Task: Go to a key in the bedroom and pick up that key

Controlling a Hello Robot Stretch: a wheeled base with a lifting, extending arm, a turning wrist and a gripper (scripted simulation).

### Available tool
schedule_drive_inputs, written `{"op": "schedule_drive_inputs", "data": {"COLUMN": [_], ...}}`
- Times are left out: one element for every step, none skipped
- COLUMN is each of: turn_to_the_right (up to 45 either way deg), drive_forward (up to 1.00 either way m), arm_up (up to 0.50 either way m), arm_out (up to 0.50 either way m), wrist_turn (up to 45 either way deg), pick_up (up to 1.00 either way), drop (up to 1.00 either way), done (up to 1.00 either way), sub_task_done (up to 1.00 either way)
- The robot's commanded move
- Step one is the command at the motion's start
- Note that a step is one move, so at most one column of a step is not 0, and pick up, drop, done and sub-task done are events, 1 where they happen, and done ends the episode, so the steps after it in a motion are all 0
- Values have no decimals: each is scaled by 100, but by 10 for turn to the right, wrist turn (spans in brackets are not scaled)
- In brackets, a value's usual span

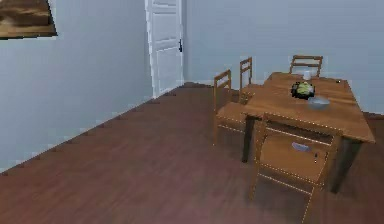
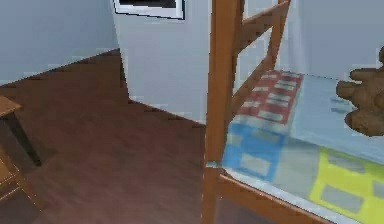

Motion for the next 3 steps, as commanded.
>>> {"op": "schedule_drive_inputs", "data": {"turn_to_the_right": [-450,-450,-210], "drive_forward": [0,0,0], "arm_up": [0,0,0], "arm_out": [0,0,0], "wrist_turn": [0,0,0], "pick_up": [0,0,0], "drop": [0,0,0], "done": [0,0,0], "sub_task_done": [0,0,0]}}
